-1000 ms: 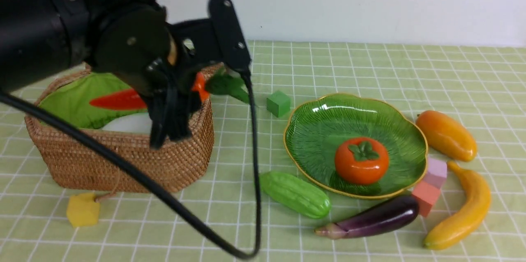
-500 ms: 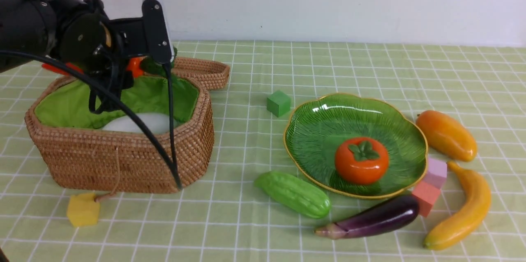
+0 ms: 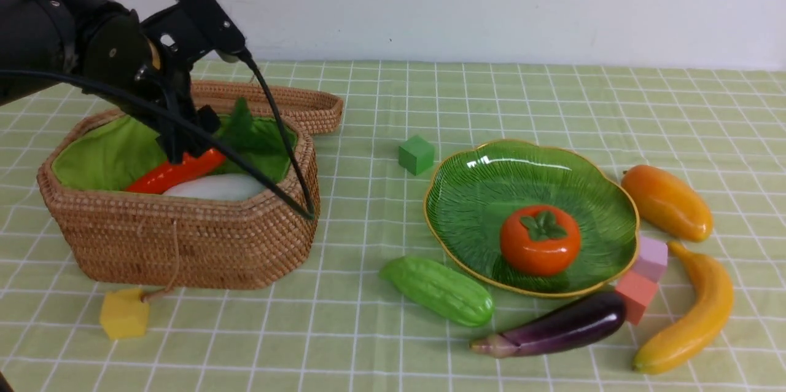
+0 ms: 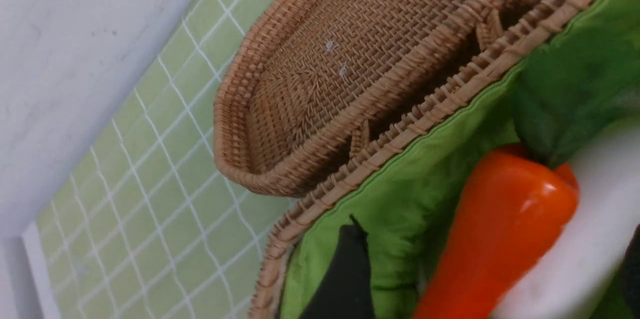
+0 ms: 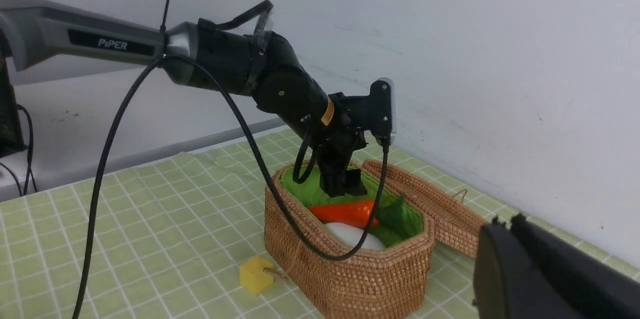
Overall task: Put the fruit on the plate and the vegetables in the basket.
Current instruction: Use the left arm to grab a carrot and put it into the left basket, then take a chayote with your right arm and place it on the basket on the left.
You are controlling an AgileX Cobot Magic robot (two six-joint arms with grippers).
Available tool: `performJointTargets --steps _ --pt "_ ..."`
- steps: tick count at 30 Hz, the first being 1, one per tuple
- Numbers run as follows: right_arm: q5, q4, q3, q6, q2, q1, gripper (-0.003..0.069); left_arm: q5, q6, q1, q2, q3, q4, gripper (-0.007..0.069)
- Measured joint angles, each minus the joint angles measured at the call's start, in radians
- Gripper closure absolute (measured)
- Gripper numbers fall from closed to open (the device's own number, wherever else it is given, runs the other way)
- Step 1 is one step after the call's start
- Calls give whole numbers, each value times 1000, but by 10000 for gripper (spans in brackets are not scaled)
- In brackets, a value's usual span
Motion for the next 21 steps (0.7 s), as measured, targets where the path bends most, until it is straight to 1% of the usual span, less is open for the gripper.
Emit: performJointTargets --steps 1,3,4,6,7,9,11,12,13,14,15,17,21 --pt "1 0 0 0 0 0 641 10 -29 0 0 0 -3 -24" --pt "5 0 0 0 0 0 641 36 -128 -8 0 0 -8 16" --pt "5 0 0 0 0 0 641 41 -142 -8 0 0 -8 21" --pt "8 0 0 0 0 0 638 64 -205 -31 -7 0 -12 104" --pt "8 0 0 0 0 0 638 64 -208 -33 -7 0 -12 111" --pt "9 0 0 0 0 0 638 68 -230 -69 -26 0 -15 226" --pt "9 0 0 0 0 0 638 68 -237 -104 -46 0 -15 357" --pt "9 0 0 0 0 0 638 68 -239 -122 -54 0 -16 407" --pt "9 0 0 0 0 0 638 68 -239 -126 -58 0 -16 432" --pt "9 0 0 0 0 0 638 68 -239 -159 -72 0 -16 531" --pt "9 0 0 0 0 0 638 69 -240 -178 -80 0 -18 596" --pt "9 0 0 0 0 0 638 71 -240 -199 -86 0 -19 637" --pt "9 0 0 0 0 0 638 78 -240 -260 -98 0 -23 638"
